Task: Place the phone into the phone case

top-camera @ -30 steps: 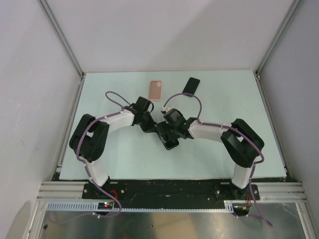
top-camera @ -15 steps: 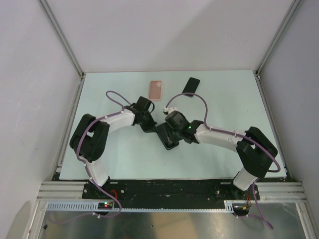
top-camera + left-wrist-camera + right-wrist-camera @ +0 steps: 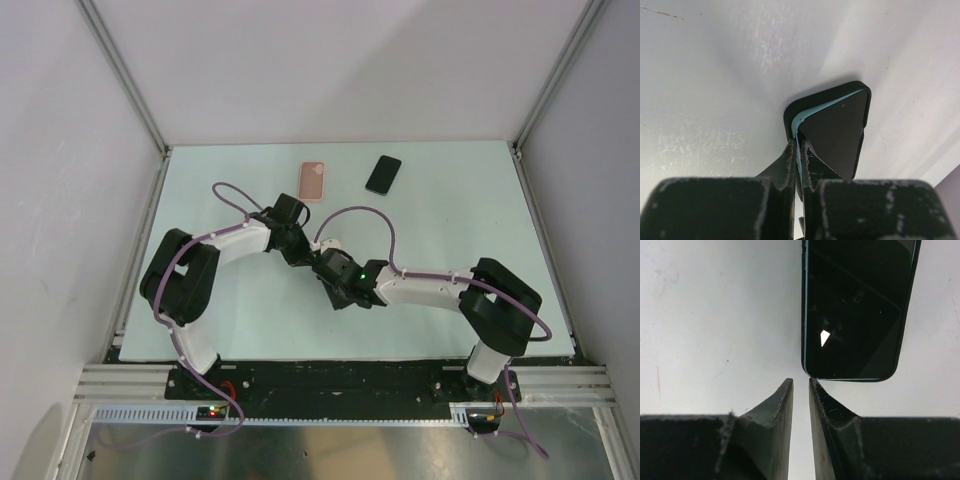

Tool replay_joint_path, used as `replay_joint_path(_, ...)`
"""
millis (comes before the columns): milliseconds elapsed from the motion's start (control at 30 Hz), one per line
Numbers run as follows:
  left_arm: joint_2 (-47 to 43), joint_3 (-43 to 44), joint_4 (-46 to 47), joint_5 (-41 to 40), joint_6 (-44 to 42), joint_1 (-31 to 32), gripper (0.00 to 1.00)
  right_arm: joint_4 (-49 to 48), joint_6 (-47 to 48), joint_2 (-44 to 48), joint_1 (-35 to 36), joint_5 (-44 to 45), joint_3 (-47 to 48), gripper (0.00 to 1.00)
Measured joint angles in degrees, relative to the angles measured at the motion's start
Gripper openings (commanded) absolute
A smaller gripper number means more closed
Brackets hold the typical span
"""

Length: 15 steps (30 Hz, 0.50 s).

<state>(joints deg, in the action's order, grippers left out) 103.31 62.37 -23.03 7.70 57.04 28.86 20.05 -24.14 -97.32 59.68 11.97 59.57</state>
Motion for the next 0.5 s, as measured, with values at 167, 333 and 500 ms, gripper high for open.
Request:
replay_joint_path(167,0.00,0.00,0.00,0.00,0.00,0.00,0.05,0.66,-0.57,-0.74,0.28,1.95,0.00,0.20)
replay_joint_path(333,0.00,0.00,0.00,0.00,0.00,0.00,0.05,0.98,-0.70,-1.25,0.83,3.91,0.04,0.19)
replay_joint_path(500,0.00,0.00,0.00,0.00,0.00,0.00,0.05,2.27,-0.66,-2.16,1.46,5.57,1.25,0.18)
